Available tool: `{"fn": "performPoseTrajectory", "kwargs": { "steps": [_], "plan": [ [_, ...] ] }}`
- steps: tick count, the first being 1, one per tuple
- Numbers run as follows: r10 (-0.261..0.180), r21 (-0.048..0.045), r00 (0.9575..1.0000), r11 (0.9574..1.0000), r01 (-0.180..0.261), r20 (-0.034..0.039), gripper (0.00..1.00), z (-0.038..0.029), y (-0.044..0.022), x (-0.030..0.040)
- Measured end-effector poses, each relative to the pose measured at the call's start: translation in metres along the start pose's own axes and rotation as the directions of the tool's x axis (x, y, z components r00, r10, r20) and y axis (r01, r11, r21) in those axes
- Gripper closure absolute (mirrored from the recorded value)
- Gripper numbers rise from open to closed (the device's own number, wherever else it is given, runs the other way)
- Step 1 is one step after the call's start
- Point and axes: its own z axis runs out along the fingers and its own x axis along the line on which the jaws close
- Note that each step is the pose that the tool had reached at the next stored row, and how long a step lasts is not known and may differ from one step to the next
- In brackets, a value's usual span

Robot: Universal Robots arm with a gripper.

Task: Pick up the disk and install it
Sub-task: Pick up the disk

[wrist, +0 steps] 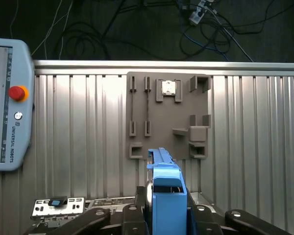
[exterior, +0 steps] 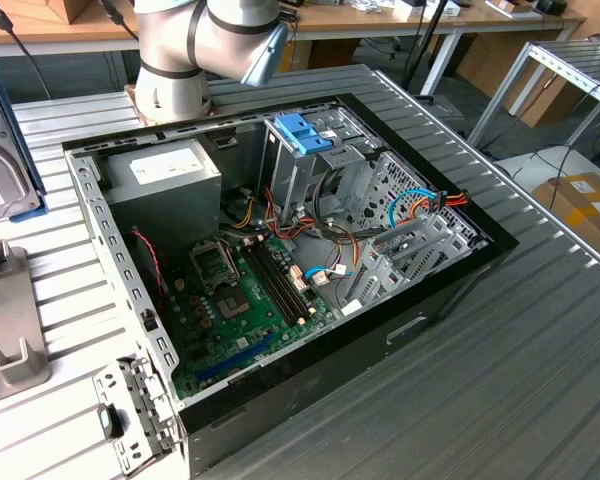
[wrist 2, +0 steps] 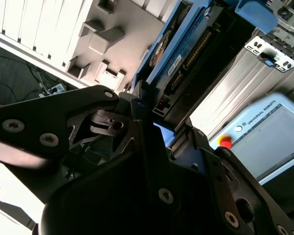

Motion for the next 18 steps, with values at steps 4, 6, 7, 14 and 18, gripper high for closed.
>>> {"fn": "performPoseTrajectory", "kwargs": {
  "steps": [4, 6, 7, 14, 18],
  "plan": [
    [0.002, 0.0011, 0.9991, 1.0000, -0.002, -0.0426, 0.63, 0.0000, -0.0033, 0.0000],
    [0.002, 0.0013, 0.9988, 1.0000, -0.002, -0.0494, 0.63, 0.0002, -0.0044, 0.0002],
    [0.002, 0.0014, 0.9987, 1.0000, -0.002, -0.0506, 0.63, 0.0003, -0.0048, 0.0004],
    [0.002, 0.0013, 0.9987, 1.0000, -0.002, -0.0518, 0.63, 0.0002, -0.0066, 0.0037],
    [0.002, 0.0014, 0.9986, 1.0000, -0.002, -0.0521, 0.63, 0.0002, -0.0071, 0.0056]
  ]
}}
